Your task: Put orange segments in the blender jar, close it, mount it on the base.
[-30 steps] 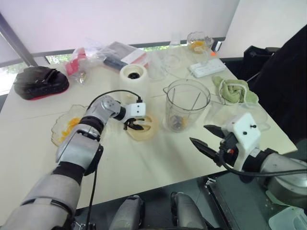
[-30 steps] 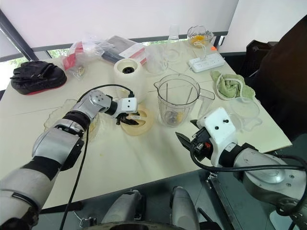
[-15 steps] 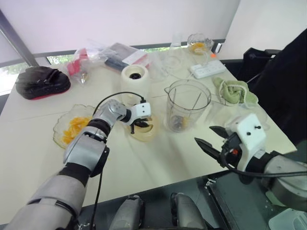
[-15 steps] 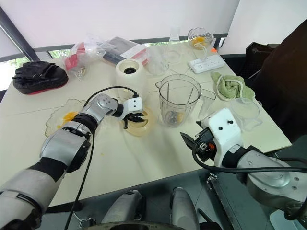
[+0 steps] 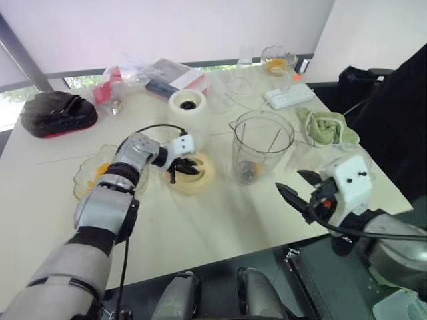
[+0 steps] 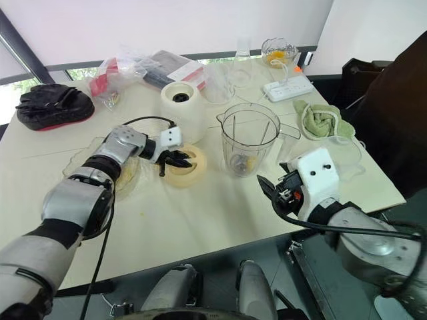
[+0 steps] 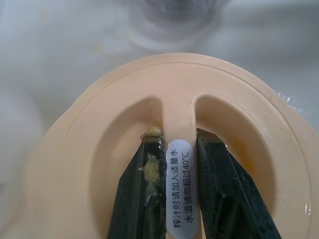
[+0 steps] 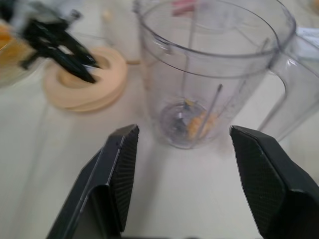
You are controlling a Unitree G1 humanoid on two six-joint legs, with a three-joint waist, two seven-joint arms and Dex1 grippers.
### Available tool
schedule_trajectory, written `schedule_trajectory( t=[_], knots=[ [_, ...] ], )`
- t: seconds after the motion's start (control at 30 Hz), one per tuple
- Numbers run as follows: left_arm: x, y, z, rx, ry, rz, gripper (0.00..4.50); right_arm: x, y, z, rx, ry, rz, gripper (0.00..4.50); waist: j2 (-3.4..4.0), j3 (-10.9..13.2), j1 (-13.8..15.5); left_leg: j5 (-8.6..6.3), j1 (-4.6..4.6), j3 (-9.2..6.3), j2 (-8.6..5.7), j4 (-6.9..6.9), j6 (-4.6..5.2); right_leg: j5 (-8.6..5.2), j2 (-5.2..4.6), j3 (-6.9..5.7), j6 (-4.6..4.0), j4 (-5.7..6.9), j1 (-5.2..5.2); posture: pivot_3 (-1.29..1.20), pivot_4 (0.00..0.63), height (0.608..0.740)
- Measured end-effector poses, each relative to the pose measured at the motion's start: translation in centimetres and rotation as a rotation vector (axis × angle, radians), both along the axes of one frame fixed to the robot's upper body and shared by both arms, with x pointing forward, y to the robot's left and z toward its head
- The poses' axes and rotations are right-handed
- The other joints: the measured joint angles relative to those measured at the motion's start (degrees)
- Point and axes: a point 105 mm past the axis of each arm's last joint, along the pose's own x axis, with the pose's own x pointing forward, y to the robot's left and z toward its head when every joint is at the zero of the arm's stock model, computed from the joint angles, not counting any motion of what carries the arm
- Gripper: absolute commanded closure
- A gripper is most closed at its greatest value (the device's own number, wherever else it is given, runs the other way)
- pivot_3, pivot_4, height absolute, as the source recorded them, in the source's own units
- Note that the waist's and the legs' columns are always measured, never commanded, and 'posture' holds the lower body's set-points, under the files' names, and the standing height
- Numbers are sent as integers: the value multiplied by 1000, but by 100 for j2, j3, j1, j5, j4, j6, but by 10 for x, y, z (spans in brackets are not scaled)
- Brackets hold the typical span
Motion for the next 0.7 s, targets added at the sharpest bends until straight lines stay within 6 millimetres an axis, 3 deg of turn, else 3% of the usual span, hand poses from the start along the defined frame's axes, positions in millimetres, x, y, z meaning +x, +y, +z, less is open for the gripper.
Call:
schedule_trajectory(
  t=[0.13,0.33,0.7],
  knots=[
    [-2,0,27,-70,-47,-67,4237,20,-14,-16,-2,-39,-146,1475,0,-1,-14,0,0,13,0,0,0,0,1,5,0,4,-8,0,150,740],
    [-4,-3,59,-125,-118,-120,4237,40,-34,-23,-9,-126,-301,1475,2,-2,-17,0,2,21,1,0,0,0,3,9,0,7,-13,0,150,740],
    [-2,7,85,-132,-233,-91,4237,76,-52,-36,19,-159,-356,1475,5,-2,-48,1,4,30,0,-1,-2,0,1,16,0,56,-29,0,150,740]
  ],
)
